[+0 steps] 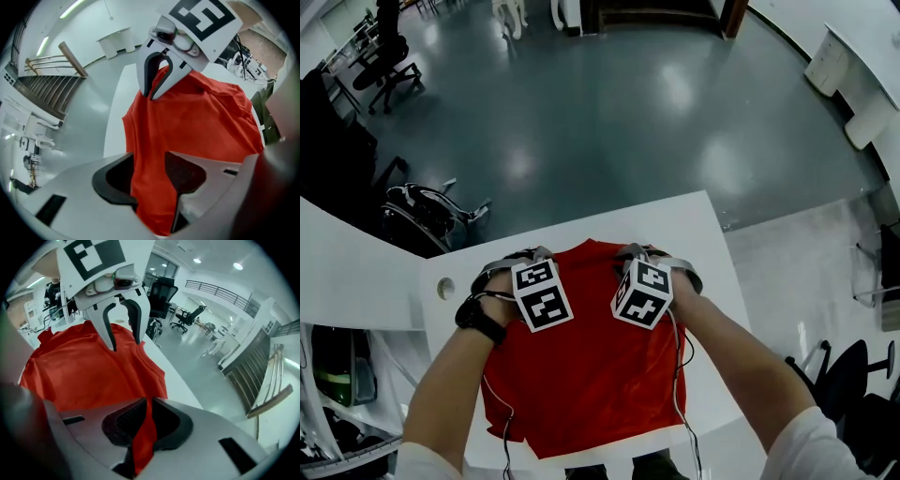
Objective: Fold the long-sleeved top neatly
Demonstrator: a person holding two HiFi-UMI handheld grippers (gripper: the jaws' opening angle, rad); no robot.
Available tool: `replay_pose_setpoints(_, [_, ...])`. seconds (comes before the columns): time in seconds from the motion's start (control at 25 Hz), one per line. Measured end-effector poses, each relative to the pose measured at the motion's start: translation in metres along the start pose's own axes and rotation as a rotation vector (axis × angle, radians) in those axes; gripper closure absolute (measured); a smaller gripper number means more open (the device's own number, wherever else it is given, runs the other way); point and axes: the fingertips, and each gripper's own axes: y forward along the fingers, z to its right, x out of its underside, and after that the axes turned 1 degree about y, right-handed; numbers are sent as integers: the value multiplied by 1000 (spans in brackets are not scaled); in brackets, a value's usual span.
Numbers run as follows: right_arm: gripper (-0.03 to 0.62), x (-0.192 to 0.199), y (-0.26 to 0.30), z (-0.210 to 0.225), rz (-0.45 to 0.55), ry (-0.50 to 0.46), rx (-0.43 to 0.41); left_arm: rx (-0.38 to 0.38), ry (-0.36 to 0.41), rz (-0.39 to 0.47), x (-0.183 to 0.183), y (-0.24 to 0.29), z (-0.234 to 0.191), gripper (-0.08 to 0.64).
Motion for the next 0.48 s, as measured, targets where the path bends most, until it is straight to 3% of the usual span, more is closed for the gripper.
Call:
replay_pose_setpoints(0.24, [549, 8, -2, 16, -4, 6, 0, 35, 86, 45, -63, 22, -6, 353])
replay_pose_setpoints(0.36, [551, 16, 4, 19, -23, -21, -8, 55, 131, 49, -78, 35, -5, 359])
replay_pose_setpoints(0.48, [563, 11, -8, 13, 33, -19, -43, 62, 181, 22, -84, 45, -9, 357])
